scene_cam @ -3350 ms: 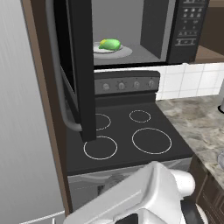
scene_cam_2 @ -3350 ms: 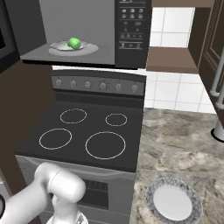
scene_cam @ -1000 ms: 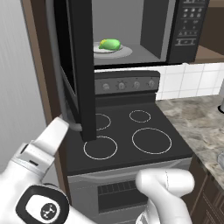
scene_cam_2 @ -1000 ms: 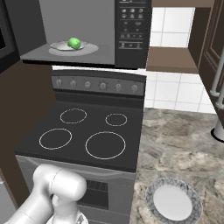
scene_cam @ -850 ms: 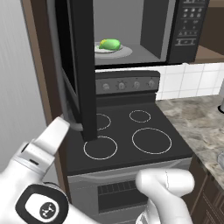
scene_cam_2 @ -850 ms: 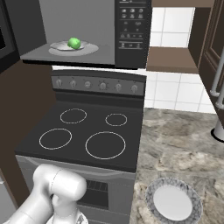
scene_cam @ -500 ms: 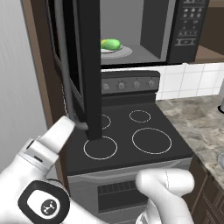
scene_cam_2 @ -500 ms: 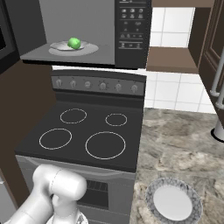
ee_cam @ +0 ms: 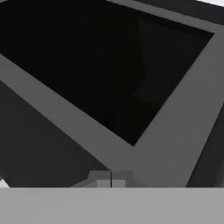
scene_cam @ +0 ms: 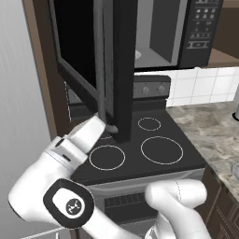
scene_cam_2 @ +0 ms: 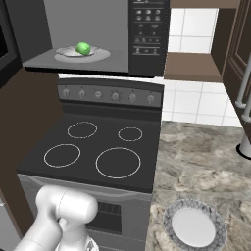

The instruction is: Pick the corn from the counter and place it in the microwave. Then turn on the microwave.

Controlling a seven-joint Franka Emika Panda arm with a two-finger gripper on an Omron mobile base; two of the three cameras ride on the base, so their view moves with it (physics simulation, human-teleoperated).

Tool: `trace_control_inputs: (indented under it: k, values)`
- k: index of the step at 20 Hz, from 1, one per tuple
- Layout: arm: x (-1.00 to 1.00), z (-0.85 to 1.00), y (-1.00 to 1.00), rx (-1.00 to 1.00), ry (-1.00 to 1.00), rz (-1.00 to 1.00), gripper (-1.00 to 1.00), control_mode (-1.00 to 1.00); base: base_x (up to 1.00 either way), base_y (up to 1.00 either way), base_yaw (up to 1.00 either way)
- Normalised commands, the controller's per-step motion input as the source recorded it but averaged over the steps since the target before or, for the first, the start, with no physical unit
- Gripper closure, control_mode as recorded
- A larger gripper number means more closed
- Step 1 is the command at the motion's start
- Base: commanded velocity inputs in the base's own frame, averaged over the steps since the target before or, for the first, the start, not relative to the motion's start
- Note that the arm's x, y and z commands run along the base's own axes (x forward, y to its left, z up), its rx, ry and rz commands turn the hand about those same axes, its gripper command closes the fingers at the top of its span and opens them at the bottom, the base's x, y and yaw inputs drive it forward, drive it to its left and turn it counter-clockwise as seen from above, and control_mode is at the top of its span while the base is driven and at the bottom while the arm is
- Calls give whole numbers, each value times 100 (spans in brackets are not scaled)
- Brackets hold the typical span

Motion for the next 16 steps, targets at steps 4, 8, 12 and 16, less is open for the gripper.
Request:
trace_control_inputs:
  k: [4,8,12,16]
  values:
    - [64,11,-72,12,0,2,100,-100,0,0,0]
    - [69,4,-74,13,0,7,100,-100,0,0,0]
    - [74,3,-74,15,0,12,100,-100,0,0,0]
    - [72,0,-66,16,0,18,100,-100,0,0,0]
